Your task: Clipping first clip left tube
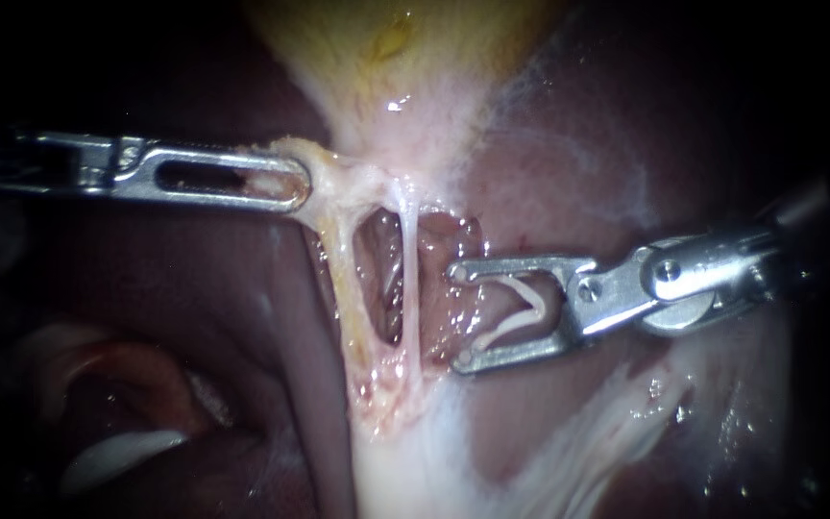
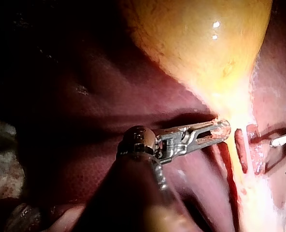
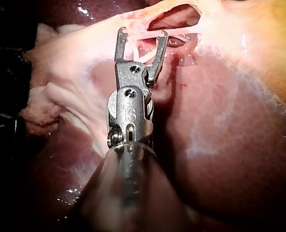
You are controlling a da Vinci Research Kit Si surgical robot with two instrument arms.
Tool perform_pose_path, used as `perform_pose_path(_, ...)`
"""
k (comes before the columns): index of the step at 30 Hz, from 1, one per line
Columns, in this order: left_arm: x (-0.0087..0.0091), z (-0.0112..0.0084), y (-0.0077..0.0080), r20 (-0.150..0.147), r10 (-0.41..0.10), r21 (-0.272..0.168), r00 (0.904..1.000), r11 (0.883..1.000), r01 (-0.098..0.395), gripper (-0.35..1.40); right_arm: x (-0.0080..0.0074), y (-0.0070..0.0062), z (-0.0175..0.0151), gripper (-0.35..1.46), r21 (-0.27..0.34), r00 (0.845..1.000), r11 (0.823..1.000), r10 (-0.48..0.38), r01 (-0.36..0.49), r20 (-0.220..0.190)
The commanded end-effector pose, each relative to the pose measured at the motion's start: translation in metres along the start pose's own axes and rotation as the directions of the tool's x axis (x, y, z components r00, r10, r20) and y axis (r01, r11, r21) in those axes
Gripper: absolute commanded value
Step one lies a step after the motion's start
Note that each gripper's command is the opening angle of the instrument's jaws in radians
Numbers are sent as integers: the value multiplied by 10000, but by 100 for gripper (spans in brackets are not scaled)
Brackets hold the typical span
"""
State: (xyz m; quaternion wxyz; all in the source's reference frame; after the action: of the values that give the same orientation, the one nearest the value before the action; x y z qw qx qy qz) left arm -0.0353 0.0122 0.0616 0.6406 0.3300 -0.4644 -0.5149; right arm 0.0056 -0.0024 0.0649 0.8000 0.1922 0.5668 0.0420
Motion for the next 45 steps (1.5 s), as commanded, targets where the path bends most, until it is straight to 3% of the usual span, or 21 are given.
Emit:
perform_pose_path(1, 0, 0, 0, -3, 3, -2, 10000, 10000, -3, -35, 0, 0, 0, 50, 0, 10000, 10000, 1, -1, 1)
perform_pose_path(8, 0, 0, 0, -6, 4, 1, 10000, 10000, -4, -35, 0, 0, 7, 50, -26, 10000, 10000, -9, 9, 9)
perform_pose_path(14, 0, -1, 0, -6, 4, 1, 10000, 10000, -4, -35, -9, -2, 32, 50, -19, 9999, 9999, -101, 102, 27)
perform_pose_path(23, 1, -1, -2, 0, 1, -8, 10000, 10000, -1, -35, -28, -1, 76, 49, -5, 9963, 9963, 857, -857, -1)
perform_pose_path(35, 1, 0, -4, 9, -4, -19, 10000, 10000, 4, -35, -68, 10, 129, 49, -5, 9812, 9813, 1925, -1925, 98)
perform_pose_path(39, 1, 0, -4, 10, -4, -20, 10000, 10000, 4, -35, -70, 8, 140, 49, 201, 9771, 9769, 2128, -2129, 96)
perform_pose_path(45, 1, 0, -4, 11, -4, -22, 10000, 10000, 4, -35, -58, 2, 144, 46, 1059, 9747, 9692, 2234, -2223, 20)
